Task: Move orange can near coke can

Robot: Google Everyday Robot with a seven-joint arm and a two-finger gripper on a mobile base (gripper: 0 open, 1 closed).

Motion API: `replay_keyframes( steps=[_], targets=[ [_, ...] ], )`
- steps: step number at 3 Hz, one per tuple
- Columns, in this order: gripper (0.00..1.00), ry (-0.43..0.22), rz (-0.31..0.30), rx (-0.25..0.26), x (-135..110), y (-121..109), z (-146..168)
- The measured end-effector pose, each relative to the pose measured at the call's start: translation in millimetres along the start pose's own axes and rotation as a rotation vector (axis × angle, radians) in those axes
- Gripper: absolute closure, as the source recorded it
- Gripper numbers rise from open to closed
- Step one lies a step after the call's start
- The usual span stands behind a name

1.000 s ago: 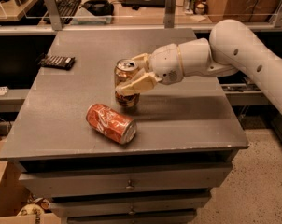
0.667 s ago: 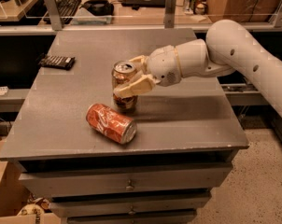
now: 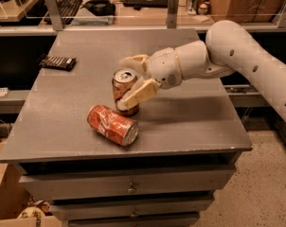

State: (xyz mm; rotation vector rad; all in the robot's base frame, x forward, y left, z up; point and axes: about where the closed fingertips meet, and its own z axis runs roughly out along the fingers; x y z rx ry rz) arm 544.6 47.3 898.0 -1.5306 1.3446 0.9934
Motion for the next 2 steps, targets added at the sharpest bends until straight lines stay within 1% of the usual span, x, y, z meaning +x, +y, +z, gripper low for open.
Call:
replay_keyframes(
  steps=[1, 2],
  targets=[
    [0.00, 0.002, -0.001, -0.001, 0, 0, 0],
    [0.00, 0.019, -0.030, 0.047, -3, -16, -27]
  ],
)
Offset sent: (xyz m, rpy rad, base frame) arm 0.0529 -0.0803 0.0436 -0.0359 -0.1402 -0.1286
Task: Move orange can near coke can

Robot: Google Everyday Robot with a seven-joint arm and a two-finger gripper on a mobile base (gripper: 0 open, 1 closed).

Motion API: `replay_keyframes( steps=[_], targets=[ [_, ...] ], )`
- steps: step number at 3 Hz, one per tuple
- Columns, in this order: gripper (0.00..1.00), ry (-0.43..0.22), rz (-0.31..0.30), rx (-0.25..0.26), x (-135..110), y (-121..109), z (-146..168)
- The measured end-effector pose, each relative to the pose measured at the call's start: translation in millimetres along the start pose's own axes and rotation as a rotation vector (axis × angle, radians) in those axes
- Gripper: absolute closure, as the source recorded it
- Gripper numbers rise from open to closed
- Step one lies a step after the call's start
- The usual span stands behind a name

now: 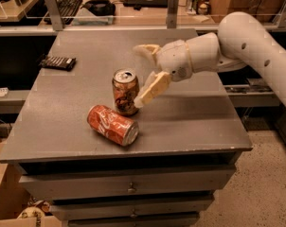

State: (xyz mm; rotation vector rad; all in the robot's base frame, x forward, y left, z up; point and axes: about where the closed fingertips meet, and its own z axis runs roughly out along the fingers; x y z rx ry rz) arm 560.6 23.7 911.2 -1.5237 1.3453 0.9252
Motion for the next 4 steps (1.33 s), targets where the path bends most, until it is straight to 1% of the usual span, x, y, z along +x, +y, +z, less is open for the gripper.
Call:
replay_keyframes(
  steps=[1, 2, 3, 4],
  targets=[
    [0.00, 0.047, -0.067, 0.086, -11, -35, -49],
    [0.00, 0.090, -0.133, 0.179, -29, -73, -96],
    [0.00, 0.094, -0.188, 0.317, -55, -102, -140],
    [0.00, 0.086, -0.196, 0.340, -61, -107, -145]
  ],
)
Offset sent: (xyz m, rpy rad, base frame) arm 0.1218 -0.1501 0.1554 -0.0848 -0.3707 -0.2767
